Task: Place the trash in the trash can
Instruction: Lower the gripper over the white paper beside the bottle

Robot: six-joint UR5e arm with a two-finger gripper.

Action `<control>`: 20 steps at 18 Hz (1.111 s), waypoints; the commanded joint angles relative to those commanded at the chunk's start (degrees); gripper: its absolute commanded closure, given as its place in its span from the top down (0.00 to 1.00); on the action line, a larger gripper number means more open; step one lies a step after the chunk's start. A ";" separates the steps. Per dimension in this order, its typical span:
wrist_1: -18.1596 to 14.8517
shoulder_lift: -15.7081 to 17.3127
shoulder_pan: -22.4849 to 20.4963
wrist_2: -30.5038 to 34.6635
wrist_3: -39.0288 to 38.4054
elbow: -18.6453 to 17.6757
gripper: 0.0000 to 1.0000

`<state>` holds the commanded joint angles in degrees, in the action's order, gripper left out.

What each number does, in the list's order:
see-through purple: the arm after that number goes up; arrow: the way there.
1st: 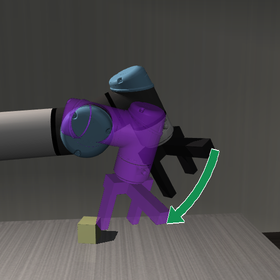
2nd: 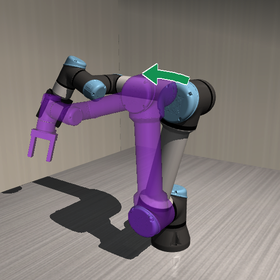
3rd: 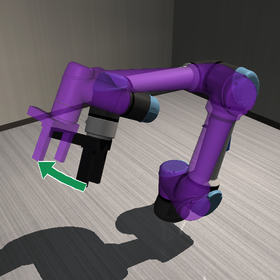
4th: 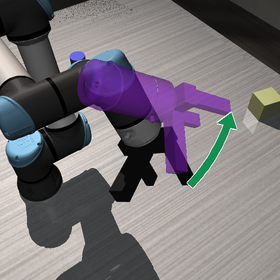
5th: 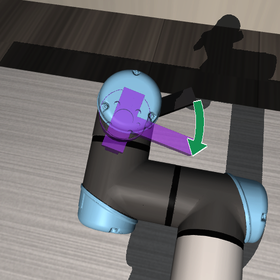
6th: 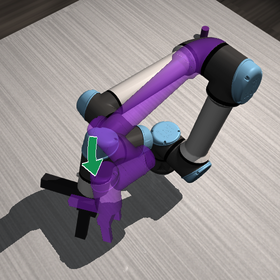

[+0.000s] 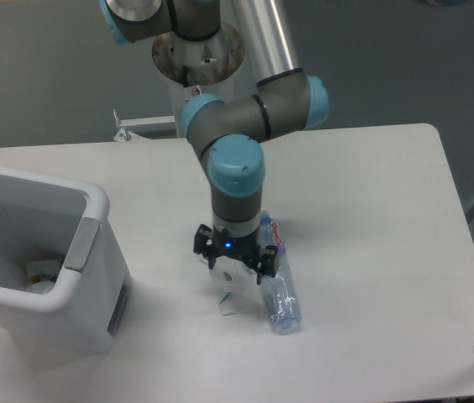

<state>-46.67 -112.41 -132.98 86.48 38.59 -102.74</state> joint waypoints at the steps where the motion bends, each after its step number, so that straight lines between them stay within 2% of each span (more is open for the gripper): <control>1: -0.09 -0.09 0.18 0.00 -0.44 -0.17 1.00; 13: -0.18 -1.58 1.58 0.09 -4.49 -0.26 1.00; 20: -0.09 -4.39 2.73 2.63 -6.51 -0.09 0.98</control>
<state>-46.76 -116.81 -130.25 89.12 32.08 -102.83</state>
